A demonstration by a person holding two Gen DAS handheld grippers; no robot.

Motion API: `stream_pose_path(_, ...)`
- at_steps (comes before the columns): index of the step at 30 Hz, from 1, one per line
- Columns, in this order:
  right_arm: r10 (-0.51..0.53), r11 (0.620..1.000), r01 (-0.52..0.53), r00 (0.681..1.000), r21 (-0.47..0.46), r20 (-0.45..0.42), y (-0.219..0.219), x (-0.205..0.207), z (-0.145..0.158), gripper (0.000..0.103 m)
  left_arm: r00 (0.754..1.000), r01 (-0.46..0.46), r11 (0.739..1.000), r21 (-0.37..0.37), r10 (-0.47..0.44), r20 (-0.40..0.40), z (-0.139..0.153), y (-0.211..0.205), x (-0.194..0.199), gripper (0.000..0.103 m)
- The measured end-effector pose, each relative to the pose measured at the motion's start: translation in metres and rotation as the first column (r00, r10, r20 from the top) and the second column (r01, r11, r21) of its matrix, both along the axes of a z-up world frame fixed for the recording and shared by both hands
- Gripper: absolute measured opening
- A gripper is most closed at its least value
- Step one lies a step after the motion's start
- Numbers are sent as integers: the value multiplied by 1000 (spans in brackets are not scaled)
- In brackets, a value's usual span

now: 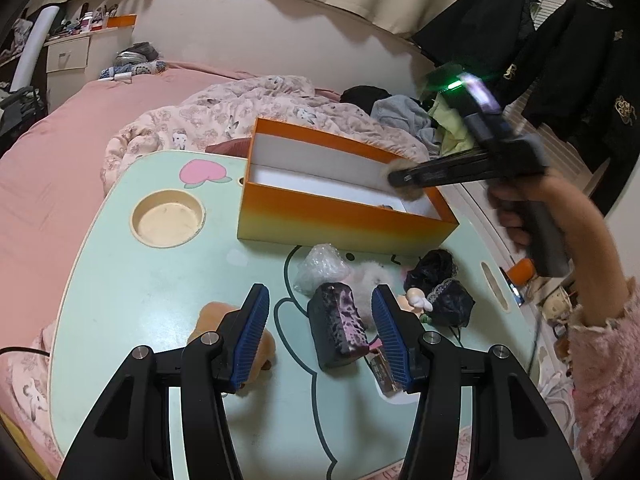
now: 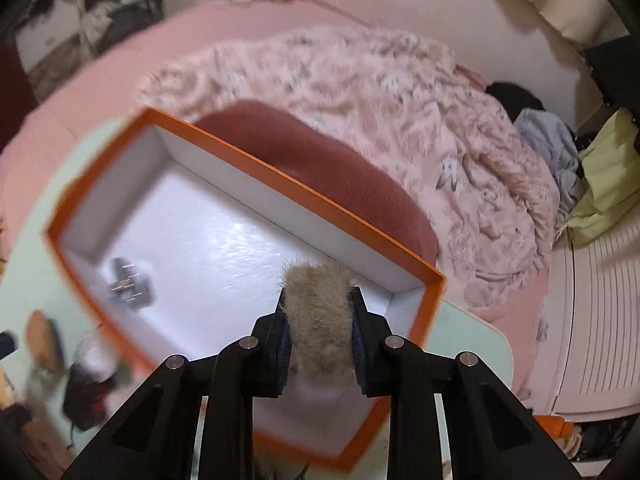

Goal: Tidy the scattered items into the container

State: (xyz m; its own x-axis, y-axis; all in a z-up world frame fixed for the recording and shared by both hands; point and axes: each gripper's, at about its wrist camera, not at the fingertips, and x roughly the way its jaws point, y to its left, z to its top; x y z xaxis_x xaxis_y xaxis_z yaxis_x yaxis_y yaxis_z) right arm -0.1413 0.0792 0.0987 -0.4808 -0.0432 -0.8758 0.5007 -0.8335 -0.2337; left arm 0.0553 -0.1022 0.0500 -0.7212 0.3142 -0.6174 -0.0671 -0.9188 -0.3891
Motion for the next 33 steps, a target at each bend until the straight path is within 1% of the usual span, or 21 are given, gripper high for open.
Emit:
stream_pose_path(3, 28, 999, -29, 999, -31, -29, 3, 32, 17, 24, 1000, 10, 1000, -3, -10, 8, -2, 4, -1, 54)
stream_pose_path(6, 47, 997, -50, 998, -63, -42, 7, 64, 27, 24, 1000, 19, 1000, -8, -19, 21, -6, 8, -3, 54)
stream_pose_path(9, 78, 987, -82, 996, -139, -36, 14, 94, 31, 24, 999, 26, 1000, -16, -26, 29, -8, 13, -3, 54)
stream_pose_path(12, 99, 982, -104, 994, -160, -38, 19, 118, 27, 24, 999, 33, 999, -20, -32, 34, -9, 16, -4, 54)
stream_pose_path(15, 107, 978, -111, 994, -177, -31, 20, 140, 16, 25, 999, 37, 999, -25, -36, 35, -10, 19, -4, 54)
stream_pose_path(17, 111, 978, -112, 994, -174, -14, 20, 149, 2, 25, 999, 38, 999, -27, -37, 37, -10, 20, -4, 54)
stream_pose_path(21, 112, 977, -102, 993, -186, 42, 19, 155, -33, 25, 999, 31, 999, -15, -30, 45, -11, 18, -4, 54)
stream_pose_path(24, 111, 970, -96, 992, -222, 55, 19, 154, -49, 25, 999, 30, 999, -16, -29, 46, -11, 18, -5, 54)
stream_pose_path(26, 108, 967, -92, 992, -238, 59, 20, 153, -54, 29, 999, 28, 999, -18, -27, 46, -10, 17, -5, 54)
stream_pose_path(29, 104, 966, -86, 993, -245, 59, 21, 153, -55, 37, 999, 25, 1000, -18, -25, 46, -11, 17, -5, 54)
stream_pose_path(30, 102, 966, -86, 993, -245, 56, 21, 153, -54, 44, 999, 24, 1000, -19, -23, 46, -11, 17, -6, 54)
stream_pose_path(31, 101, 964, -85, 994, -251, 52, 23, 154, -53, 49, 999, 23, 1000, -20, -22, 47, -11, 17, -6, 54)
stream_pose_path(33, 102, 955, -84, 994, -283, 50, 26, 156, -48, 52, 999, 21, 1000, -20, -20, 50, -12, 16, -6, 54)
